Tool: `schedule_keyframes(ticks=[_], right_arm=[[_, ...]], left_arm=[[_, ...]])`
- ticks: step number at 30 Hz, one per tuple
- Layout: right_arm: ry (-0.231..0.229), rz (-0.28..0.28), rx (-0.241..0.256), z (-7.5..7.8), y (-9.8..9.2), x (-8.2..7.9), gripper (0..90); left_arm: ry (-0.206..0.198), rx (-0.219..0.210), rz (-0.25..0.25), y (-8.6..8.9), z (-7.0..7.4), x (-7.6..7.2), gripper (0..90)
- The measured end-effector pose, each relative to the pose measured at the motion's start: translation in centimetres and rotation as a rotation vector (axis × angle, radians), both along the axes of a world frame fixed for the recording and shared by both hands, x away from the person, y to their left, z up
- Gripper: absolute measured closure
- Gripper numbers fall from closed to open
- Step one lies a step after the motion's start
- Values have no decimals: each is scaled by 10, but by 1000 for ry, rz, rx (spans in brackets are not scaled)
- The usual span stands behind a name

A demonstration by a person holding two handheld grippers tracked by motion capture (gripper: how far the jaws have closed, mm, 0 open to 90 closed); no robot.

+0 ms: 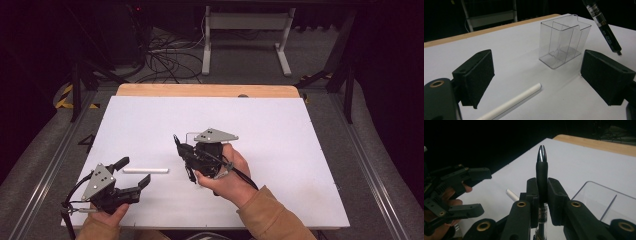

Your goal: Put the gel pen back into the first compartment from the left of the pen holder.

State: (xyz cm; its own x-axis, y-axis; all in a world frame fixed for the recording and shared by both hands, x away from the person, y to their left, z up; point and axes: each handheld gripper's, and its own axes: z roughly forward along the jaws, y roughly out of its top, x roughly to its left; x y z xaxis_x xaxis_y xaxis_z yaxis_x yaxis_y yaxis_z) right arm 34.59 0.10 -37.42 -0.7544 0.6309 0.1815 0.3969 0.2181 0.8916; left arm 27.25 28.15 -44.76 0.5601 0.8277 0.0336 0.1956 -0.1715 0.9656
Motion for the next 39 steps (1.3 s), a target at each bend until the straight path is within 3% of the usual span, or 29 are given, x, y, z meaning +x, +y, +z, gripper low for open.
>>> schedule_keyframes(ticks=[11, 21, 31, 39], right_arm=[[-122, 44, 93, 11, -7, 7, 805], [-195, 41, 168, 17, -12, 19, 805], [-307, 27, 169, 16, -11, 32, 805], [-357, -4, 186, 9, -11, 42, 805]], left_arm=[[10, 0, -3, 0, 0, 0, 123], [8, -1, -2, 0, 0, 0, 124], [4, 6, -2, 1, 0, 0, 124], [6, 2, -3, 1, 0, 1, 124]])
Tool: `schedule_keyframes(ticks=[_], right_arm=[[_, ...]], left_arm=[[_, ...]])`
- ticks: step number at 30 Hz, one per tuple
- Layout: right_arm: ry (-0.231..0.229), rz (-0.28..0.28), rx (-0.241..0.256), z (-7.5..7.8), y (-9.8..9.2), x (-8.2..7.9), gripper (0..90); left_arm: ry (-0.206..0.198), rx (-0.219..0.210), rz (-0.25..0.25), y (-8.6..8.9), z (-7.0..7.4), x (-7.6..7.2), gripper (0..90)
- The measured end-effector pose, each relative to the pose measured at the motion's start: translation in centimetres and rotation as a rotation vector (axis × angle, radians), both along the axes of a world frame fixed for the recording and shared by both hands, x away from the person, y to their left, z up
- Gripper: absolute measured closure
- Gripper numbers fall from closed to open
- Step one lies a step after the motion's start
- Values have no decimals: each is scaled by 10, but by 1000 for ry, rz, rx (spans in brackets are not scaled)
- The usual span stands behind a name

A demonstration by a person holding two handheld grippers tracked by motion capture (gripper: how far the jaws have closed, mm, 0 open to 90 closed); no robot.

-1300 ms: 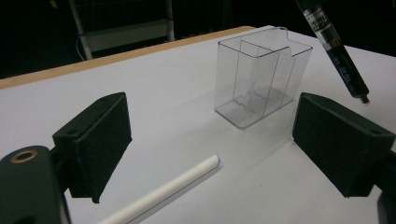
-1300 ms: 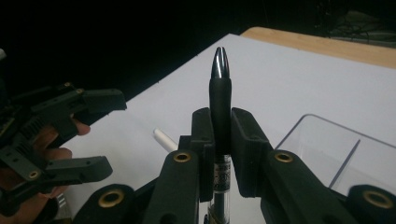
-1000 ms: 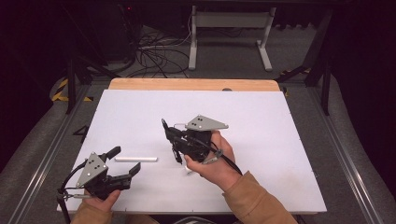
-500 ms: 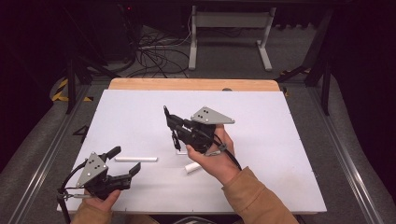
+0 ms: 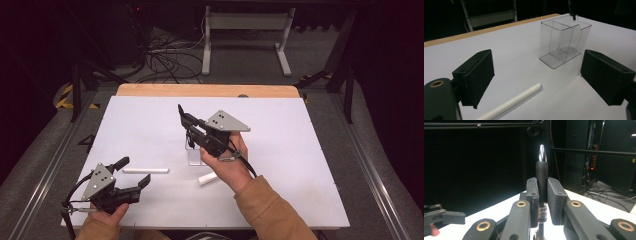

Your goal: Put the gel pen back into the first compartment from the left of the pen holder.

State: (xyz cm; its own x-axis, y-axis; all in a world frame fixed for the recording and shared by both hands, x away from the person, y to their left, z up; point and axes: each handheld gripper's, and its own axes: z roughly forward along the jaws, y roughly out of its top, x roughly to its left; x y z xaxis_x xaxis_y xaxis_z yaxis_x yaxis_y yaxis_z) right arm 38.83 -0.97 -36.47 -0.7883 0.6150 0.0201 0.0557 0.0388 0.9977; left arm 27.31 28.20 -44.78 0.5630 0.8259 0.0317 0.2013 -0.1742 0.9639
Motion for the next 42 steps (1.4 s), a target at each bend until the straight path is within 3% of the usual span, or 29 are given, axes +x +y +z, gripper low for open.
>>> schedule_keyframes(ticks=[15, 23, 42], right_arm=[[-76, -65, 10, -11, 2, 12, 805], [-70, -71, -2, -16, 4, 14, 804], [-4, -99, -44, -38, 6, 19, 800]], left_arm=[[-2, 1, 3, 0, 0, 0, 124], [-3, -4, 2, 0, 0, 0, 123], [-4, -6, 4, 0, 0, 0, 123]])
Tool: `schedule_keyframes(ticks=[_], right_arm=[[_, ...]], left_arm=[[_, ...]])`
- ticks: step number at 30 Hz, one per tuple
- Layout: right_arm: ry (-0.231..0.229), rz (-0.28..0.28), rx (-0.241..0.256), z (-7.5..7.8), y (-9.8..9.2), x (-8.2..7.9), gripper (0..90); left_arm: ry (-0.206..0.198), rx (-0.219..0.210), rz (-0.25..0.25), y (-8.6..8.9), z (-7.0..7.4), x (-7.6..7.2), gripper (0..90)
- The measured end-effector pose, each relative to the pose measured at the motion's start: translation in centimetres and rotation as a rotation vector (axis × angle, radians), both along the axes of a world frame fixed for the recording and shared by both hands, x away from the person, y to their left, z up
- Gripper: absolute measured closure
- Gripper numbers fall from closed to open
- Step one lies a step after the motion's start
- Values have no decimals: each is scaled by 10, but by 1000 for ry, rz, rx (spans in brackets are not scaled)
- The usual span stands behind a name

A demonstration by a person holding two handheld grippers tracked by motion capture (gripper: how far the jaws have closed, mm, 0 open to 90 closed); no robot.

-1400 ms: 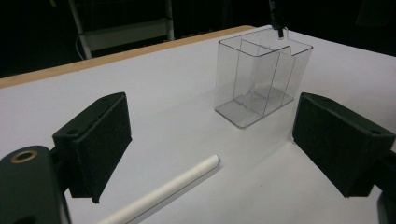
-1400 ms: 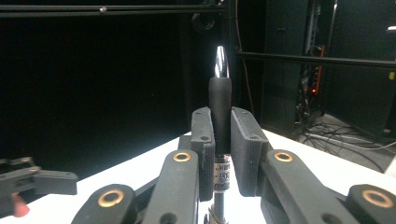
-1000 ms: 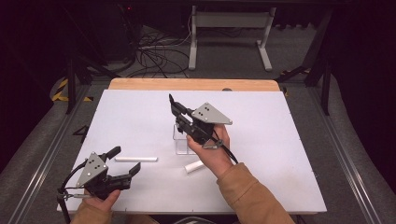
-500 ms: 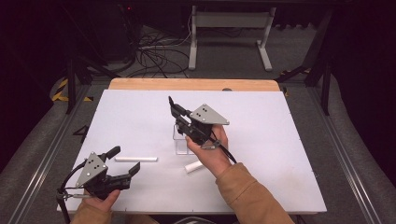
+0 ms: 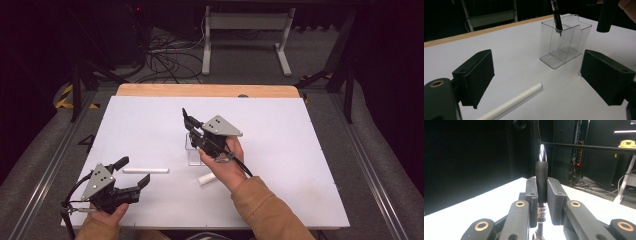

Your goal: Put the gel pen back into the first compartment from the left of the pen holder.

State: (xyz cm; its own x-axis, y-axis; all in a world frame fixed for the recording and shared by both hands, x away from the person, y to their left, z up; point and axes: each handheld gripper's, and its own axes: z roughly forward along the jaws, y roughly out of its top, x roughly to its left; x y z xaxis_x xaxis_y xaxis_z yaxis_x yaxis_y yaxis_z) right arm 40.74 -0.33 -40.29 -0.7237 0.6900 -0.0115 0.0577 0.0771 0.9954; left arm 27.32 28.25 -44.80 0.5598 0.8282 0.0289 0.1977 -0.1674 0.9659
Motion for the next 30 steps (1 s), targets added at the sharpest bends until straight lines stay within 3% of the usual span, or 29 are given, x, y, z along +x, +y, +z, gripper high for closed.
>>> schedule_keyframes(ticks=[25, 30], right_arm=[[86, -18, -91, -18, -2, 0, 794], [82, -22, -108, -16, -4, 1, 688]], left_arm=[[6, 2, -1, 0, 0, 1, 123], [5, 3, -1, 0, 0, 1, 123]])
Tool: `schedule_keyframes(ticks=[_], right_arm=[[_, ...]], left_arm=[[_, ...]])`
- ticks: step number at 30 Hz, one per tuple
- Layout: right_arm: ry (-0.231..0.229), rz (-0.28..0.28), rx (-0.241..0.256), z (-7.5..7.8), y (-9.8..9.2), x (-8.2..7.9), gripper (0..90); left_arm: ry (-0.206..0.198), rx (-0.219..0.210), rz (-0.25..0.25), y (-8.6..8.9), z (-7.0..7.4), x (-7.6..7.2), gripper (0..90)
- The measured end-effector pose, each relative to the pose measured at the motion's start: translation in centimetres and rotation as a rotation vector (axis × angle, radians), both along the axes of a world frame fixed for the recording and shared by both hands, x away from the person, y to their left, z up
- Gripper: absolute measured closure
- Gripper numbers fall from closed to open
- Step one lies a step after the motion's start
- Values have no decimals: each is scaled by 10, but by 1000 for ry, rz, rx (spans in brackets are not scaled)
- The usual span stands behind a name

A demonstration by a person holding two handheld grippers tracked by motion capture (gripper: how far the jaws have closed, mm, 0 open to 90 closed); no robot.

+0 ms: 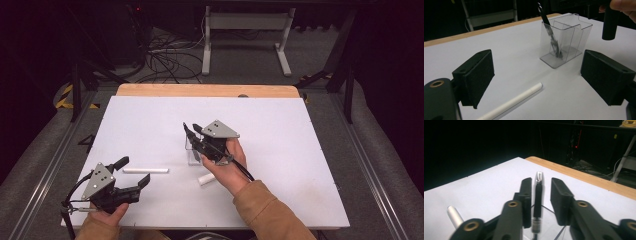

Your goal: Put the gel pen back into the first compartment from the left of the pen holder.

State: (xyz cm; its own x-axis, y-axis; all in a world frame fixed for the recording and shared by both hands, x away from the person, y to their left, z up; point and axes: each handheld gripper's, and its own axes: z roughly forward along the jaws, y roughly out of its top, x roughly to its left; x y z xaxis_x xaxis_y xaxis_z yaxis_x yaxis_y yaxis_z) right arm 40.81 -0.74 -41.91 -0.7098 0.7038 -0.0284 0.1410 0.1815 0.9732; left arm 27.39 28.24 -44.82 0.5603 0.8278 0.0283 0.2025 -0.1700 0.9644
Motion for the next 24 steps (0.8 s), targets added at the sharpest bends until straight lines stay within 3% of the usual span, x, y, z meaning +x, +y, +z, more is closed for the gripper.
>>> schedule_keyframes(ticks=[5, 11, 24], right_arm=[[1, 21, 58, 10, -9, -3, 529], [-70, 53, 86, 28, -25, -7, 298], [-100, 83, 83, 40, -52, -16, 203]], left_arm=[[-3, 5, 0, 0, 1, 1, 121], [-3, 1, -2, 1, 4, 3, 112], [-6, 16, -5, 0, 7, 4, 105]])
